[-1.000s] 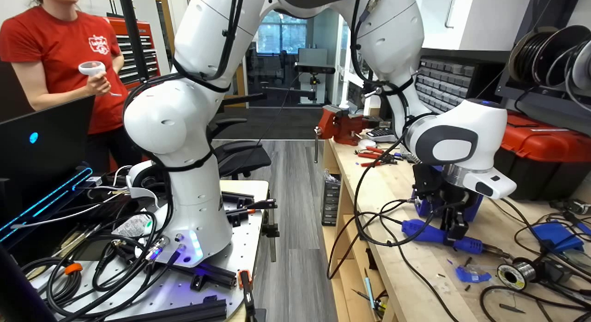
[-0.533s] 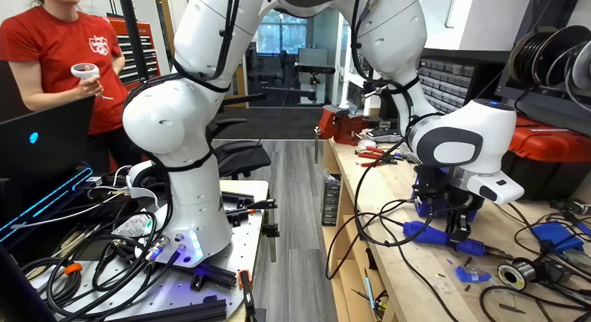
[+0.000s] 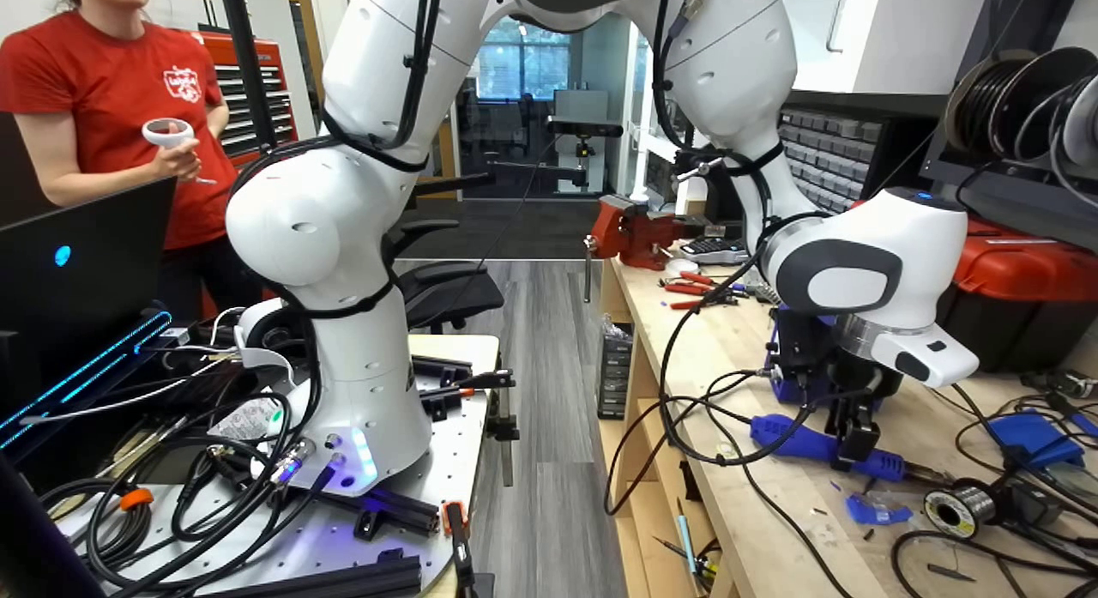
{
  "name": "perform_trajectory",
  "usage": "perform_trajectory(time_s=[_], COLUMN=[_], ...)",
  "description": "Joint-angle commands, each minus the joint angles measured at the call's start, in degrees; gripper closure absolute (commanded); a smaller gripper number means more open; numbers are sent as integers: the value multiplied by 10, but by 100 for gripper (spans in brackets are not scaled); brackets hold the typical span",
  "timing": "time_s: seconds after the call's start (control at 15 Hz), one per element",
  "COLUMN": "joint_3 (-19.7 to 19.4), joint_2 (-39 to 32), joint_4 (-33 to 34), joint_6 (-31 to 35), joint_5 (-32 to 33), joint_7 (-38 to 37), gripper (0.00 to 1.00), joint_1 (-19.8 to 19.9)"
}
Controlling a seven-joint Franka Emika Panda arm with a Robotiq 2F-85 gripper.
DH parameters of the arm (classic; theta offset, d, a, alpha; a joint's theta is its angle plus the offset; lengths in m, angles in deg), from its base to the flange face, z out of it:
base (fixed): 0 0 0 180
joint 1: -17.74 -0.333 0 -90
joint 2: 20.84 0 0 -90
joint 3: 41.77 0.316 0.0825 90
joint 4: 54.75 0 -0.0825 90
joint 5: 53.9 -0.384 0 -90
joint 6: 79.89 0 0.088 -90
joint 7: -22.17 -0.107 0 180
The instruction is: Take the blue object to your right and position it onto the blue object on your left
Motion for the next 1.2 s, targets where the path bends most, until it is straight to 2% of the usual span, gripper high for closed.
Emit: perform_trajectory(time_s=[0.0, 0.93, 1.0, 1.07, 1.13], joint_3=[13, 19, 19, 19, 20], joint_2=[21, 11, 11, 11, 11], joint_4=[-16, -12, -13, -13, -13], joint_6=[-23, -40, -39, -37, -36], joint_5=[-14, -10, -10, -10, -10], joint_7=[29, 48, 48, 49, 51], gripper=[2, 0, 25, 26, 33], joint_1=[12, 8, 7, 7, 8])
